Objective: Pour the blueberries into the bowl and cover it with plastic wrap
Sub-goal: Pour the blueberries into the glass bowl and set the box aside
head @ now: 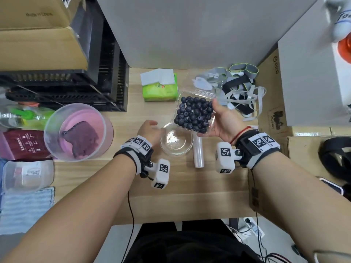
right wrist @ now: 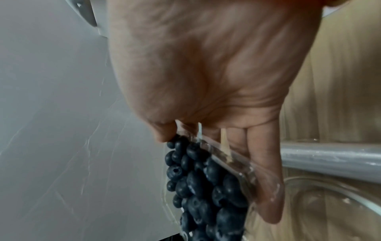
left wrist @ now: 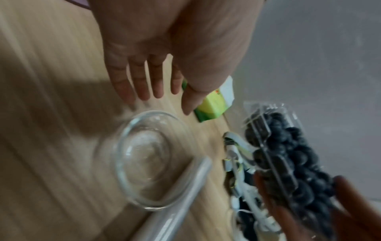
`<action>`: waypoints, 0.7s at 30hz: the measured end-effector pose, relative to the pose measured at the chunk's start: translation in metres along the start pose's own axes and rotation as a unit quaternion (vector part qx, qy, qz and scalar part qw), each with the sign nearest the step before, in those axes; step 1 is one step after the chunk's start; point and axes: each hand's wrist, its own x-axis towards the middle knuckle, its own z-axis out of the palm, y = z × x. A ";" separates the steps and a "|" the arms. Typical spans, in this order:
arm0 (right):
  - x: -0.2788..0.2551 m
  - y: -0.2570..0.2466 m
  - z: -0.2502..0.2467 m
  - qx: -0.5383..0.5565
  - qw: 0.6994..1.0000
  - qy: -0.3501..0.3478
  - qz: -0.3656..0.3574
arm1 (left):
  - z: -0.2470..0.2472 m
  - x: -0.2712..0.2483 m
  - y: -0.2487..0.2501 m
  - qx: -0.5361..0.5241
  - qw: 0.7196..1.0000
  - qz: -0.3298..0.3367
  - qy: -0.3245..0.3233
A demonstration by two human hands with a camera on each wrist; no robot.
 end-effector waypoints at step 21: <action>-0.003 0.028 0.001 -0.093 0.984 0.119 -0.095 | 0.030 -0.002 -0.003 -0.171 0.984 0.030 -0.028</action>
